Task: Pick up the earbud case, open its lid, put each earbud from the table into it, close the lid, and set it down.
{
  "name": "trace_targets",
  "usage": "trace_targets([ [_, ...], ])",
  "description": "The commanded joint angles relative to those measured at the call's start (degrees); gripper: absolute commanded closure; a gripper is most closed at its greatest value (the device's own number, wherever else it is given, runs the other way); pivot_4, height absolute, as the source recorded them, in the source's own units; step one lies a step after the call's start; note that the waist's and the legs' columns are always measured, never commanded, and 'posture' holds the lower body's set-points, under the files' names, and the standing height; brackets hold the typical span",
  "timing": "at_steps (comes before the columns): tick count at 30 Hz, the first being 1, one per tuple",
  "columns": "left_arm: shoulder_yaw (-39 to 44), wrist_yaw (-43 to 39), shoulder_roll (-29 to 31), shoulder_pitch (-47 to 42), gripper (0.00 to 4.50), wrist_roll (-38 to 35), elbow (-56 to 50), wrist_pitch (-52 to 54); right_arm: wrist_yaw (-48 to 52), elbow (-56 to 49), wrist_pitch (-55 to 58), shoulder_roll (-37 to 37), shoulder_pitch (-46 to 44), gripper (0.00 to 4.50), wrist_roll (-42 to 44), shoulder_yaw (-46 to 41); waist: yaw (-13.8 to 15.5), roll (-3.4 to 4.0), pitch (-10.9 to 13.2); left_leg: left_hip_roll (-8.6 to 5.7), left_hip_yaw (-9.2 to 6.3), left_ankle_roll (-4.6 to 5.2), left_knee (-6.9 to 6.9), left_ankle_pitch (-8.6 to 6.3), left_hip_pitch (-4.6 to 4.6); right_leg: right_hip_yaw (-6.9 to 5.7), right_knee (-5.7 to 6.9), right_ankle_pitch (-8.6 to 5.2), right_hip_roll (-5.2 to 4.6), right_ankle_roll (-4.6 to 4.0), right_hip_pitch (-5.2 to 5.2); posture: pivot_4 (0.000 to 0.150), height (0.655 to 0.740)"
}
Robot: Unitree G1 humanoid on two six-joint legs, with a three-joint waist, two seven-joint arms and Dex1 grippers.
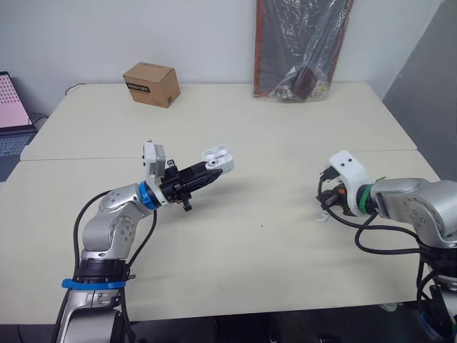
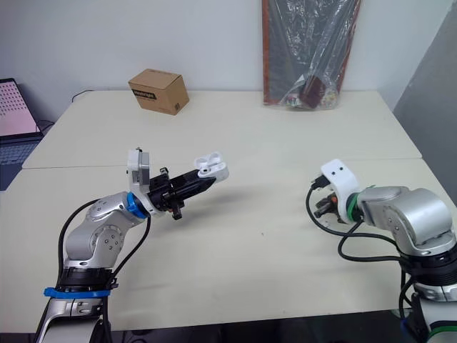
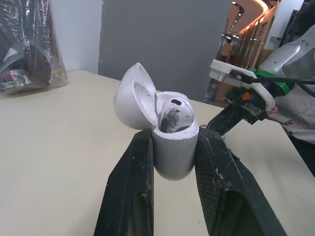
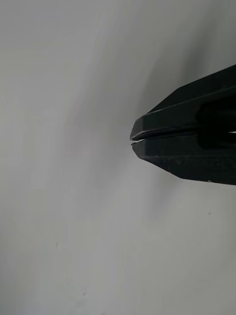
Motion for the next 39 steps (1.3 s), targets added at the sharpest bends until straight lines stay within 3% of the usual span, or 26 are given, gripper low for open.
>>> trace_targets([
  [1,0.0,0.0,-0.4,0.0,3.72,0.0,-2.2,-1.2,0.2,-0.1,1.6,-2.5,0.1,4.48,-0.8,0.4,0.0,0.0,0.0,0.0,0.0,0.0,0.0,0.0,0.0,0.0,0.0,0.0,0.0,0.0,0.0,0.15,0.74],
  [14,0.1,0.1,-0.3,0.1,3.72,0.0,-2.4,-1.0,0.4,1.1,2.1,-2.3,3.1,4.48,-1.8,4.3,0.0,0.0,0.0,0.01,0.05,0.0,0.0,0.0,-0.02,0.05,0.0,0.0,0.0,0.0,-0.04,0.15,0.74],
  [39,0.6,0.5,0.5,0.4,3.72,-0.2,-3.3,-0.5,2.8,5.8,-6.3,2.7,-1.2,4.48,-5.2,9.9,-0.2,0.0,0.0,0.03,0.08,0.01,0.03,0.01,0.04,0.1,0.02,0.01,0.04,0.01,-0.02,0.15,0.74],
])
